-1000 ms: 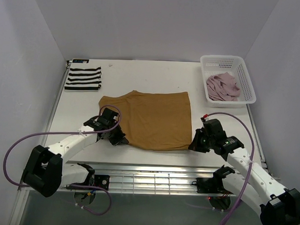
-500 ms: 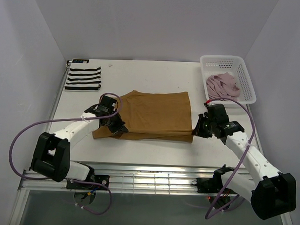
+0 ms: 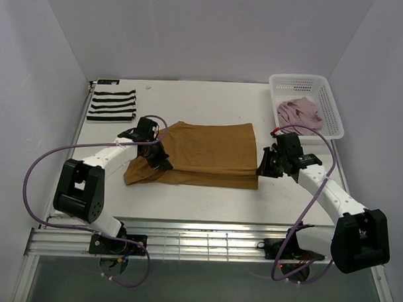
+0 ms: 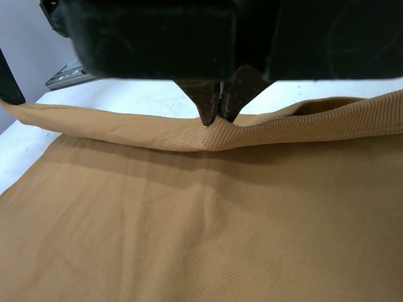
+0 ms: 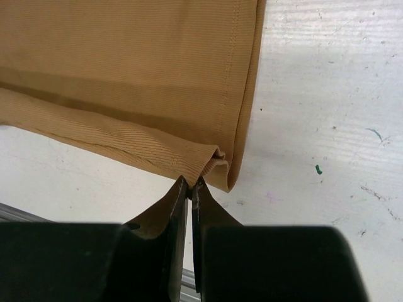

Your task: Fold and stack the tank tops

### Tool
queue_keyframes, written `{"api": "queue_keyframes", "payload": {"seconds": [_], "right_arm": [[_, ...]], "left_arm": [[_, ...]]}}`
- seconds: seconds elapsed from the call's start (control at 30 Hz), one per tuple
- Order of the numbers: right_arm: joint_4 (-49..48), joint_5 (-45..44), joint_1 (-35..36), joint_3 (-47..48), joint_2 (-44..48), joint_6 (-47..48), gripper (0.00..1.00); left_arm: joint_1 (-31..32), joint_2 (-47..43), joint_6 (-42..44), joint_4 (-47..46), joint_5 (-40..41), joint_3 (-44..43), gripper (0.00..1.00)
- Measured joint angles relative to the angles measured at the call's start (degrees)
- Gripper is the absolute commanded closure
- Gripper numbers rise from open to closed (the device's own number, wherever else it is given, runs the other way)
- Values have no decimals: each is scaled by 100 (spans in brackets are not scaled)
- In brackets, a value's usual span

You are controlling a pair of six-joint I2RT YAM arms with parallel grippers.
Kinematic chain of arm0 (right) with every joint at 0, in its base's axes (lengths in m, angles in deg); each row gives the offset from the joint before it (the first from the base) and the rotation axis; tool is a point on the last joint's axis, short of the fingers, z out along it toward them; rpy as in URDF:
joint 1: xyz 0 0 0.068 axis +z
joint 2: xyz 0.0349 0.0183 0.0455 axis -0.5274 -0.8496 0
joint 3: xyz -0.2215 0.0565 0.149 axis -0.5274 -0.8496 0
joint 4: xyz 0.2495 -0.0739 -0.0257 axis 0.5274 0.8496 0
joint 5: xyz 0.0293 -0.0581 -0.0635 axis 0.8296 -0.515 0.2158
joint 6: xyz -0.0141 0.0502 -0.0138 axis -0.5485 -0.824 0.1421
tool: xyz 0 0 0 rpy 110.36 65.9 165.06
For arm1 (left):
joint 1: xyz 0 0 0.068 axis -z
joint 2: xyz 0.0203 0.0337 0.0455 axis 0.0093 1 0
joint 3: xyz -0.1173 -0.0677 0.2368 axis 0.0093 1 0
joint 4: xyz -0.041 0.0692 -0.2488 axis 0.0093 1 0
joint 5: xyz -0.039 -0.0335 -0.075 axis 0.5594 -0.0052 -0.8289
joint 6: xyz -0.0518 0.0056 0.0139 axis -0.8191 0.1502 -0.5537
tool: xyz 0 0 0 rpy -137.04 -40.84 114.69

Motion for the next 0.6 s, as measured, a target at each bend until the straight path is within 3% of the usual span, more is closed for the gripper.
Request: {"api": "queue_keyframes", "payload": {"seconds": [0.17, 0.3, 0.6], "right_arm": [[-116, -2, -61, 44, -260, 101, 92], [-203, 0, -131, 52, -420, 160, 92], [-343, 28, -264, 223, -949, 260, 89]], "left_arm": [[-59, 439, 262, 11, -219, -291, 100], [-94, 730, 439, 35, -319, -481, 93], [-146, 997, 693, 149, -365, -776, 58]]}}
